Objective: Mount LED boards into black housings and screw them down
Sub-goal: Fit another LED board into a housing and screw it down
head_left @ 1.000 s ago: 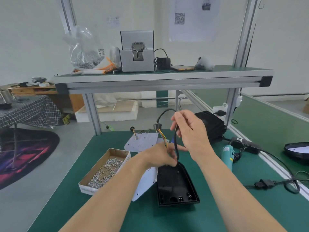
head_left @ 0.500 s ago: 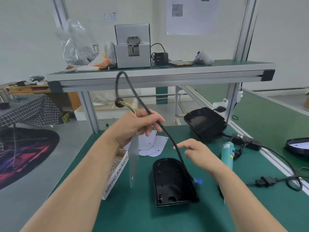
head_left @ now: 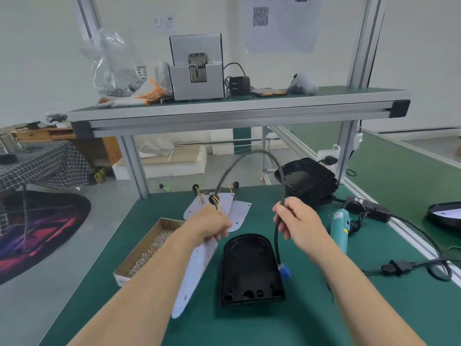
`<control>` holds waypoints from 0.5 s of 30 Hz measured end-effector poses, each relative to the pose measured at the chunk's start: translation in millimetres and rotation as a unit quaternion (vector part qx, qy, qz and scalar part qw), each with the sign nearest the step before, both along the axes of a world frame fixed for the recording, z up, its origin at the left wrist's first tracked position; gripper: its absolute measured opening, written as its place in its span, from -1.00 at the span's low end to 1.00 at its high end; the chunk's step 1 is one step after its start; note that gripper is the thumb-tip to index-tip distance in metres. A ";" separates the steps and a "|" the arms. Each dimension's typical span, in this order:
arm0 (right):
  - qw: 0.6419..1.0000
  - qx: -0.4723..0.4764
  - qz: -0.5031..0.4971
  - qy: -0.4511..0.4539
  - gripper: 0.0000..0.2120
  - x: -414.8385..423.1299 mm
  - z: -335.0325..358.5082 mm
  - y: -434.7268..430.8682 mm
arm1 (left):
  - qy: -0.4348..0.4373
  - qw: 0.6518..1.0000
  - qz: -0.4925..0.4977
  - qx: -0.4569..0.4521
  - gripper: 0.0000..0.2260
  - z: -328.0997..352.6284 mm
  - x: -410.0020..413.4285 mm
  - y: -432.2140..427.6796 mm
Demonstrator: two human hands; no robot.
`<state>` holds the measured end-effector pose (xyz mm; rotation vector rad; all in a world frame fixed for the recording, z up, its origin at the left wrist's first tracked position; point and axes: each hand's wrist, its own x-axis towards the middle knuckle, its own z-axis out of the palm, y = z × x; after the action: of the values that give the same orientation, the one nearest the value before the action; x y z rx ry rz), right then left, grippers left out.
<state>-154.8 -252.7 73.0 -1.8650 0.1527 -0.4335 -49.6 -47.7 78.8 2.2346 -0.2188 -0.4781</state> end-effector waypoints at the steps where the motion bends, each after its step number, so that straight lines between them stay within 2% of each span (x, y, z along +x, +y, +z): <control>1: 1.000 0.002 -0.006 -0.001 -0.81 -2.3 -1.5 0.9 | -0.010 0.999 0.007 0.049 -0.90 -8.9 -0.2 -4.9; 5: 0.998 -0.023 -0.047 -0.028 -0.82 -10.4 0.0 0.8 | -0.056 0.985 -0.004 0.165 -0.67 -33.6 0.9 -19.5; 8: 0.995 -0.065 -0.063 -0.048 -0.81 -10.9 8.3 -0.7 | -0.062 0.969 -0.023 0.237 -0.69 -36.8 3.0 -25.6; 12: 0.998 0.014 -0.045 -0.048 -0.80 -9.7 8.7 3.6 | -0.037 0.952 -0.048 0.301 -0.69 -39.0 4.8 -34.4; 15: 0.997 0.039 -0.034 -0.055 -0.78 -12.8 1.8 9.4 | -0.045 0.952 -0.054 0.297 -0.72 -40.3 3.6 -34.0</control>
<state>-167.6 -243.2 74.7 -1.7584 0.1569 -0.5687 -46.0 -81.7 38.4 2.8487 -0.2741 -0.5535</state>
